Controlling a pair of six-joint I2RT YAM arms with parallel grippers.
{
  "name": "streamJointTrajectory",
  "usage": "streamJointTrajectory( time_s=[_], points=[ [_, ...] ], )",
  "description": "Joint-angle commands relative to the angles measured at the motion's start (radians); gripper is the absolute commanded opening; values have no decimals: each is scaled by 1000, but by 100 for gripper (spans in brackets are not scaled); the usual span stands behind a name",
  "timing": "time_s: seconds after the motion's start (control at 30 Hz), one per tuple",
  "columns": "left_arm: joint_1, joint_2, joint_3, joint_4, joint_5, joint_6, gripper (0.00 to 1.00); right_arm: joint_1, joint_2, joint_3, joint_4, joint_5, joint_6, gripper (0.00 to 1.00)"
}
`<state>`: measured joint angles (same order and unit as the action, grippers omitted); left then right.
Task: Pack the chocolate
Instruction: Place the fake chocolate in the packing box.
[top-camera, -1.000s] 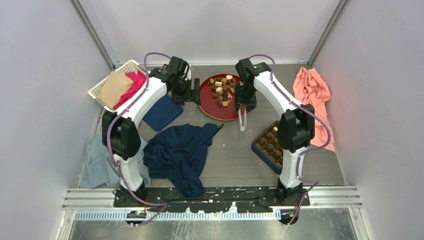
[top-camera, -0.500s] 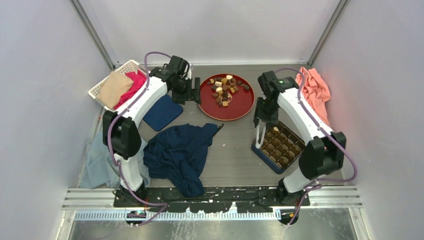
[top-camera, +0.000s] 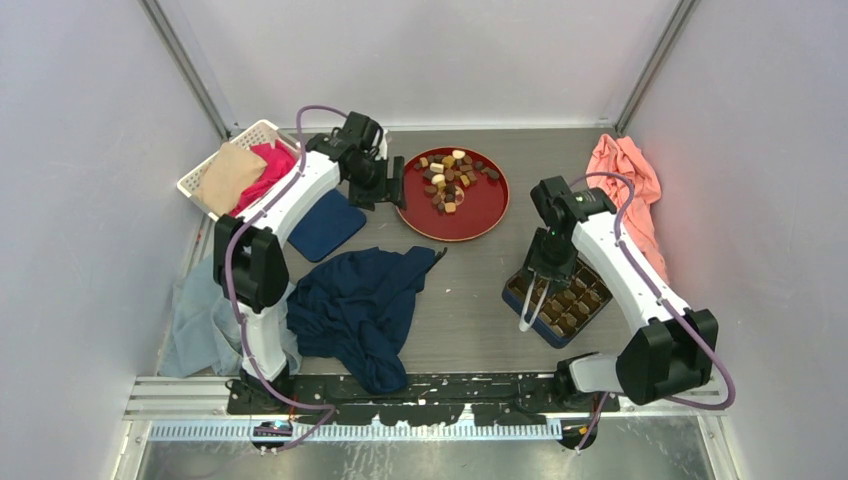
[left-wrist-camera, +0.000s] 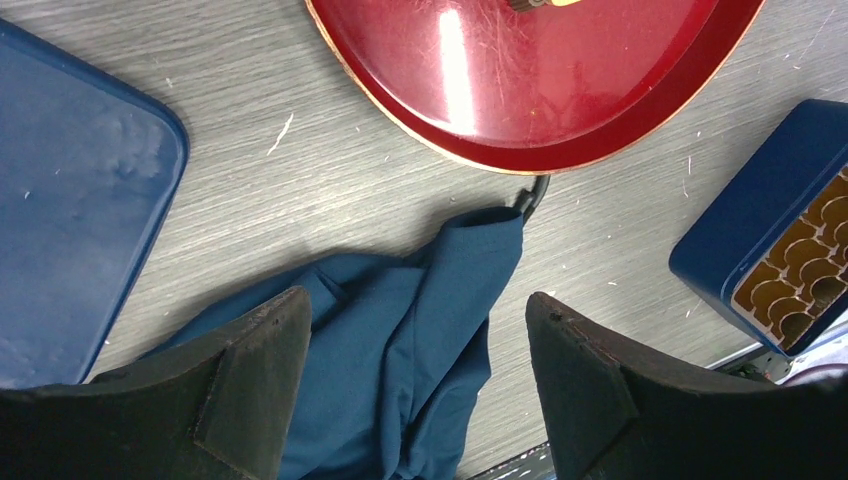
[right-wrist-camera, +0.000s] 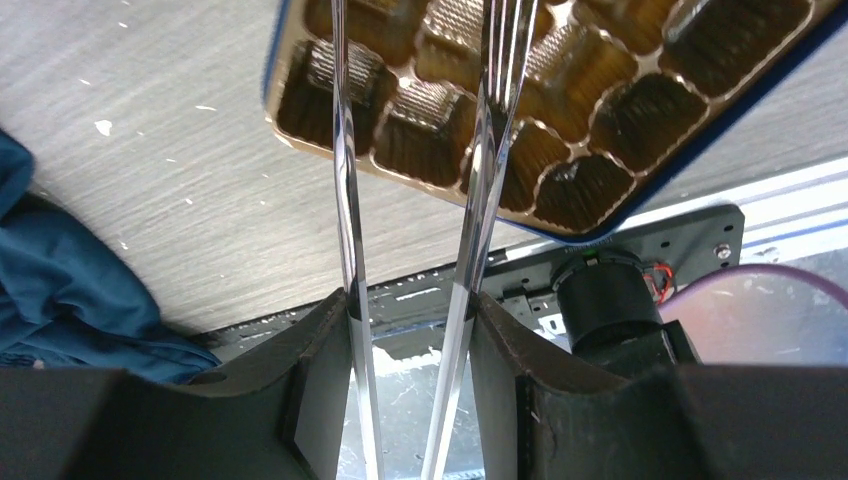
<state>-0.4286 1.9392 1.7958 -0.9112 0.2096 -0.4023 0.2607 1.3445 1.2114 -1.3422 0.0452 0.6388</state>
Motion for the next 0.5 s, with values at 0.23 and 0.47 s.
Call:
streamJointTrajectory(
  time_s=[0.23,0.47],
  points=[
    [7,4,57,2,50,5,79,-5,34,-47,70,64,9,21],
    [7,-12,50,-5,37,1,79,-22,69,-62,100,61,-33,24]
  ],
)
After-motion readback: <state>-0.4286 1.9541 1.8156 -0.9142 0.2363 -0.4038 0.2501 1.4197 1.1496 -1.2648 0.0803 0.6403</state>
